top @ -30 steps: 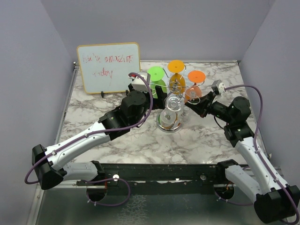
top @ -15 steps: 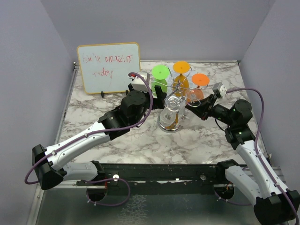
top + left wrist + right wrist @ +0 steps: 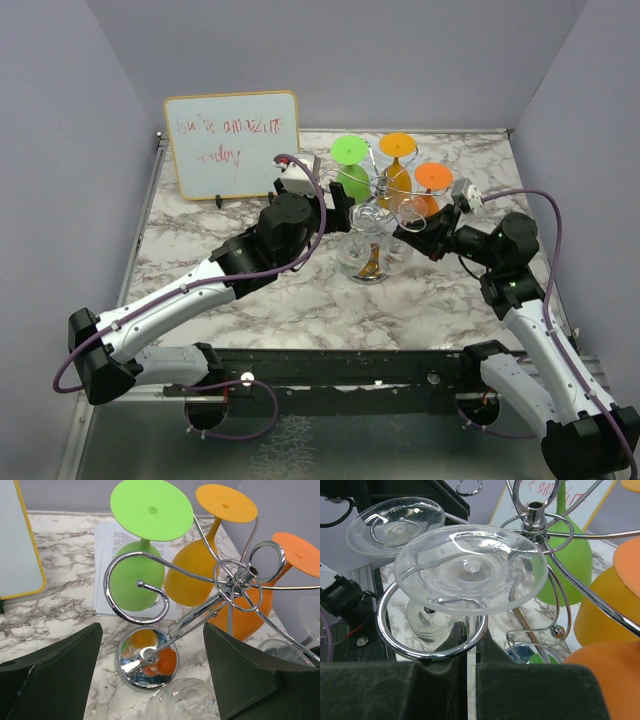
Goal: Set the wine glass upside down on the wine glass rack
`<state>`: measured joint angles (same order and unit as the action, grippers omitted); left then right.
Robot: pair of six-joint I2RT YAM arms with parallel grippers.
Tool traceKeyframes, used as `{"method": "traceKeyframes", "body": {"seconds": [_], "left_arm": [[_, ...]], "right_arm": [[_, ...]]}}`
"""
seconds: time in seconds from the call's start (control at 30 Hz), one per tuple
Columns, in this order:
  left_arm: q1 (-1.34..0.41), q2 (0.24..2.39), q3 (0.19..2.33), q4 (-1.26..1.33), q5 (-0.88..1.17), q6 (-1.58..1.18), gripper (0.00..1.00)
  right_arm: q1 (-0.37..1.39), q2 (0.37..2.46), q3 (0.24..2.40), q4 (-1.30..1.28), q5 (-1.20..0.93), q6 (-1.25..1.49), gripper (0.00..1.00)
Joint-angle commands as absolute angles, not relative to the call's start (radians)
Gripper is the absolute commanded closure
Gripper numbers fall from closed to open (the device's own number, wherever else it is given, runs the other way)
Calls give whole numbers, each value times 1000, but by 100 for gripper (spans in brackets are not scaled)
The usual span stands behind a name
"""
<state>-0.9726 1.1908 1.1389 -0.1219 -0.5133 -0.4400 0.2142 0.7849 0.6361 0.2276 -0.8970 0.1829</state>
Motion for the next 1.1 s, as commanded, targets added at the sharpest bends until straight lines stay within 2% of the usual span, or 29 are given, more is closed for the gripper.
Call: {"method": "traceKeyframes", "body": {"seconds": [0.0,0.3,0.7,1.07], "left_arm": [[-968,1204,1182,-106,-526,-440,18],[-965,1206,1187,-110,-524,-440,18],[-959,1198,1181,-116,-523,-445,17],[-956,1187,1181,-124,-512,-452,13]], "right_arm": [[221,758,662,341,-992,181,99],[220,723,674,285,-978,155,99],[221,596,629,171,-692,159,99],[220,710,662,135,-641,163,98]]}}
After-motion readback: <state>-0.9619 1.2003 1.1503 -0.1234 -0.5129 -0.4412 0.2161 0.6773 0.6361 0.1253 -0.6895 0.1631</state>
